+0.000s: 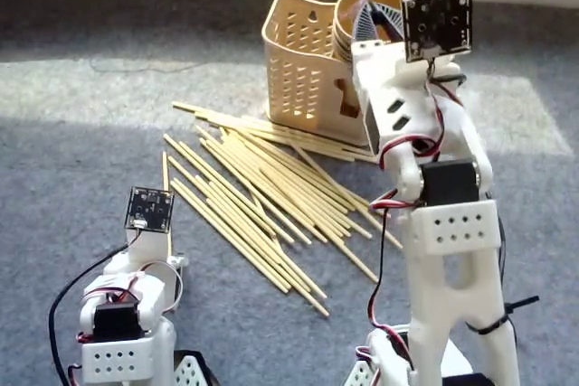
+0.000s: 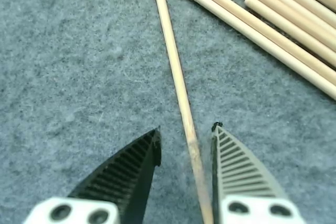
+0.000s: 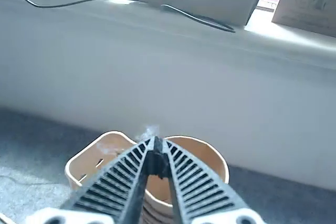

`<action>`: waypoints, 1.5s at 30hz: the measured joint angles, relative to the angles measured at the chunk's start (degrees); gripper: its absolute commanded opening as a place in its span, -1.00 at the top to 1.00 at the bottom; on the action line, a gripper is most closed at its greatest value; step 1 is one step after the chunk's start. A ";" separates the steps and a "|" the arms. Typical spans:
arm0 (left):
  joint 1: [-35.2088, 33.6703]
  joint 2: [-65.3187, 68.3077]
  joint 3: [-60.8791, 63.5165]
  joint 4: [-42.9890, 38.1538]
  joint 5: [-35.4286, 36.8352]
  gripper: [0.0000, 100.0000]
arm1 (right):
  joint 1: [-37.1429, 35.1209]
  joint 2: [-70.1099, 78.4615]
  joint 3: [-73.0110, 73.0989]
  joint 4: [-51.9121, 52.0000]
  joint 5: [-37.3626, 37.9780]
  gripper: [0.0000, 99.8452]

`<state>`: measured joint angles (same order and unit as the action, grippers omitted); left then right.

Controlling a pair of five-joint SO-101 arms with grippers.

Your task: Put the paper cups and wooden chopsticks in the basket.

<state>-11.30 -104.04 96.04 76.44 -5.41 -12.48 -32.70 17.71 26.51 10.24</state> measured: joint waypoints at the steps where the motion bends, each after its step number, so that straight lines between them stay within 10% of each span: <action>1: 0.00 0.00 0.00 0.00 0.00 0.68 | 0.53 1.58 0.09 -1.85 0.00 0.99; 33: 0.00 0.00 0.00 0.00 0.00 0.68 | 0.53 -9.76 11.43 -6.15 -0.18 0.99; 45: 0.00 0.00 0.00 0.00 0.00 0.68 | -7.74 -29.36 19.43 10.20 -0.18 0.99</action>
<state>-11.30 -104.04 96.04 76.44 -5.41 -20.22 -62.07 37.14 36.70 10.07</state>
